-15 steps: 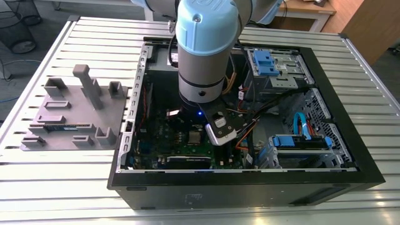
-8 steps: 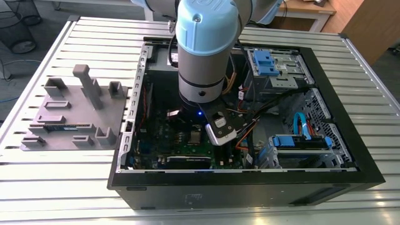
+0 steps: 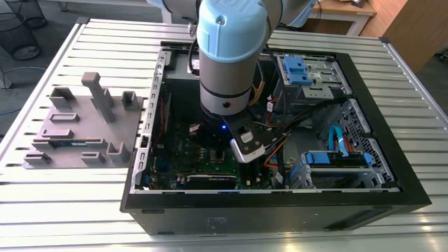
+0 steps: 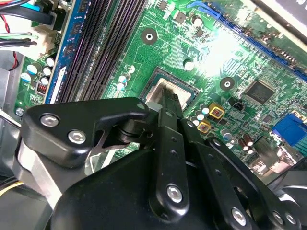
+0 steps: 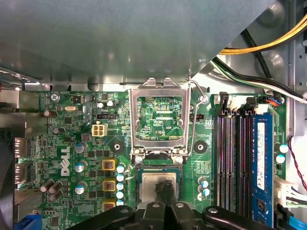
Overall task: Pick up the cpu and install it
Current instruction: 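Place the cpu into insertion slot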
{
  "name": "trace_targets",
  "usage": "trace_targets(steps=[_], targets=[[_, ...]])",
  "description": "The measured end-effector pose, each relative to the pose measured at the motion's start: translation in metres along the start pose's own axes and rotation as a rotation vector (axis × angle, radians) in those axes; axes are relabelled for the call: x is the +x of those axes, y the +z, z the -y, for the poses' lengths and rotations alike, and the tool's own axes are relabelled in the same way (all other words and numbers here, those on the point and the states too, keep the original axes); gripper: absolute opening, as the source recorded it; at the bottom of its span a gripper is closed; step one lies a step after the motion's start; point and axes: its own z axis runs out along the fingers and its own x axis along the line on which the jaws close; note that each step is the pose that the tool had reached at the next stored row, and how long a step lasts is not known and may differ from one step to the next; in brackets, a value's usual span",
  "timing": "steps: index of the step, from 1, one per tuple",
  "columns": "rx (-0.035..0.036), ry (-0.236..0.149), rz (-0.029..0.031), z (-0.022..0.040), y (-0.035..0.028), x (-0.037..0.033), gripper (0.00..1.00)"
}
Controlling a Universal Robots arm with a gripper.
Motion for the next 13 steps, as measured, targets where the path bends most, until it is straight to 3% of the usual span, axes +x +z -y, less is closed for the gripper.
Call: trace_targets(steps=[13], targets=[[0.0002,0.0,0.0001,0.0002,0.0051,0.003,0.11]])
